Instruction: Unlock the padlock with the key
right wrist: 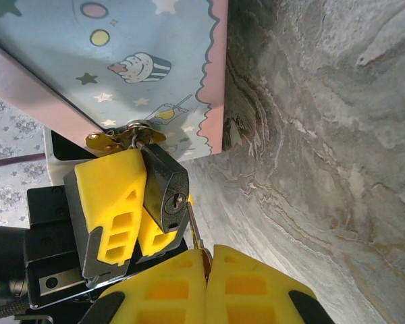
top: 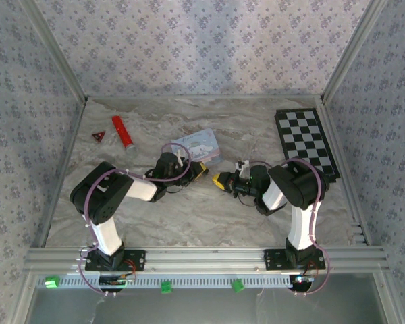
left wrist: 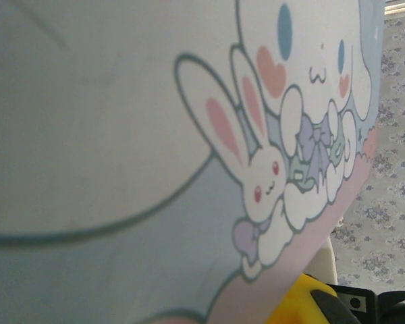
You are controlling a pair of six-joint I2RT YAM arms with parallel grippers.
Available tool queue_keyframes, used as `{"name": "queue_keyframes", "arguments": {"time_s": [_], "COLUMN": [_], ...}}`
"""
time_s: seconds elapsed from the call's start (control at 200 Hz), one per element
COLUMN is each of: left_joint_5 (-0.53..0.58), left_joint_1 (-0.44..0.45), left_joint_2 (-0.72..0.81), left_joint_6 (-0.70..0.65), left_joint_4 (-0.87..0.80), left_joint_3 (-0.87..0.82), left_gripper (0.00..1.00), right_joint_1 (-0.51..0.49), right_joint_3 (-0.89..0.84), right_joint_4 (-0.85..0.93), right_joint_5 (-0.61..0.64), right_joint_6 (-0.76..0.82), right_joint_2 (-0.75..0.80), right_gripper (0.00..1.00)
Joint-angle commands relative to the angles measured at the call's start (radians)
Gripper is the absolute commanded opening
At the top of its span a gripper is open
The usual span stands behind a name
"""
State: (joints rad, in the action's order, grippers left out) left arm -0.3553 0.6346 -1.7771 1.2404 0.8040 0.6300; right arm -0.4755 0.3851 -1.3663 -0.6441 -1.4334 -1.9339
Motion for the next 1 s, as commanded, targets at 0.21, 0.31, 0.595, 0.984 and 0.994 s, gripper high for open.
{"name": "queue_keyframes", "arguments": {"time_s": [0.21,0.31,0.595,0.984,0.994], "left_joint_5": [-0.04,-0.04,-0.042,-0.05,-0.049], "left_joint_1": [-0.004,-0.006,-0.007,-0.006,-0.007], "left_joint_2": [-0.002,-0.005,-0.008,-0.013,-0.013], "left_joint_6": [0.032,0.033,0.033,0.042,0.042], "left_joint_4": [0.049,0.049,0.05,0.074,0.074], "left_joint_3": [0.019,0.019,0.02,0.013,0.012], "left_gripper": [0.09,0.09,0.09,0.09,0.09], "right_joint_1": [0.008,0.009,0.008,0.005,0.005], "right_joint_3": [-0.004,-0.008,-0.008,0.005,0.006], "right_joint_4": [-0.027,-0.027,-0.026,-0.027,-0.027], "right_joint_5": [-0.009,-0.008,-0.004,-0.002,-0.003], "right_joint_6": [0.001,0.005,0.004,0.007,0.006], "right_joint_2": [0.009,0.01,0.03,0.015,0.015], "right_gripper": [0.0,0.0,0.0,0.0,0.0]}}
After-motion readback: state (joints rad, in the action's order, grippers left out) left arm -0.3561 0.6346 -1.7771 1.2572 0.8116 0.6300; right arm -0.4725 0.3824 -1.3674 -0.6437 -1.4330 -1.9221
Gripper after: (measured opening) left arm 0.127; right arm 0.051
